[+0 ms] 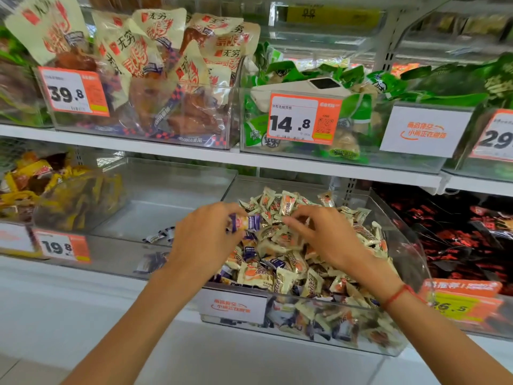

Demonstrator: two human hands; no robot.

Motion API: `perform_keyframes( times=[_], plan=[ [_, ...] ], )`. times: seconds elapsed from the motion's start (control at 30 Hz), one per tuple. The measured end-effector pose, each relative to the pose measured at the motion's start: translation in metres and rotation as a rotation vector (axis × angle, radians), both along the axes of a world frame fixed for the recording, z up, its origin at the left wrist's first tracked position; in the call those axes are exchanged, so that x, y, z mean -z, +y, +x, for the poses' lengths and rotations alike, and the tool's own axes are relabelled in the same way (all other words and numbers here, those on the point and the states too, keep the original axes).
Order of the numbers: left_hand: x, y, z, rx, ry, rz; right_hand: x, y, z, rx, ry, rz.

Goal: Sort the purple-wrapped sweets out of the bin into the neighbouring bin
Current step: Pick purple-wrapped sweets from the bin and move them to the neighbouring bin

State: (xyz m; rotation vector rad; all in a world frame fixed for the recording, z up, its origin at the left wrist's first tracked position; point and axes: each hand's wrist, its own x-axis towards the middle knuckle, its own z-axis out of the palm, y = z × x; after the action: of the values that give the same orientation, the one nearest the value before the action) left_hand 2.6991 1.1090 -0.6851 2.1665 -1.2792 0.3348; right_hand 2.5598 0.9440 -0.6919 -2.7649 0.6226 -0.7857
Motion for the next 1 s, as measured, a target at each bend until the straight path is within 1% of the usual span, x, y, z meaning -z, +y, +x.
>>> perform_keyframes(
  times=[0.07,0.13,0.2,0.27,0.3,0.37,0.43,0.47,0.57,0.63,0.73,0.8,0.87,0.93,0.97,1.0],
  plan=[
    [0.003,0.014,0.007,0.005,0.213,-0.133,0.004,0.013,0.009,-0.095,0.051,0.044],
    [0.011,0.024,0.015,0.020,0.351,-0.276,0.011,0.020,0.021,-0.157,0.165,0.041],
    [0.017,0.030,0.021,0.019,0.423,-0.364,0.012,0.022,0.028,-0.201,0.347,0.060],
    [0.020,0.034,0.027,0.016,0.455,-0.400,0.006,0.021,0.030,-0.220,0.513,0.086],
    [0.020,0.036,0.029,0.012,0.463,-0.412,0.002,0.021,0.029,-0.217,0.563,0.089],
    [0.021,0.037,0.034,0.005,0.470,-0.416,-0.001,0.018,0.028,-0.207,0.596,0.042],
    [0.020,0.036,0.037,0.007,0.477,-0.403,0.000,0.016,0.028,-0.215,0.560,-0.014],
    [0.020,0.036,0.039,0.008,0.483,-0.397,0.002,0.013,0.028,-0.219,0.518,0.005],
    [0.022,0.039,0.051,-0.011,0.508,-0.380,0.001,0.004,0.019,-0.177,0.350,0.116],
    [0.025,0.043,0.064,-0.041,0.508,-0.362,-0.001,0.001,0.011,-0.160,0.190,0.196],
    [0.030,0.046,0.083,-0.091,0.495,-0.335,-0.010,0.015,0.014,-0.212,-0.097,0.387],
    [0.034,0.045,0.091,-0.134,0.469,-0.327,-0.016,0.029,0.035,-0.259,-0.187,0.465],
    [0.039,0.040,0.093,-0.172,0.415,-0.321,-0.018,0.044,0.067,-0.311,-0.216,0.413],
    [0.048,0.034,0.093,-0.203,0.335,-0.252,-0.015,0.056,0.102,-0.348,-0.212,0.282],
    [0.052,0.031,0.092,-0.214,0.295,-0.194,-0.012,0.059,0.118,-0.350,-0.177,0.211],
    [0.056,0.029,0.091,-0.219,0.256,-0.133,-0.011,0.060,0.132,-0.341,-0.103,0.120]
  ],
)
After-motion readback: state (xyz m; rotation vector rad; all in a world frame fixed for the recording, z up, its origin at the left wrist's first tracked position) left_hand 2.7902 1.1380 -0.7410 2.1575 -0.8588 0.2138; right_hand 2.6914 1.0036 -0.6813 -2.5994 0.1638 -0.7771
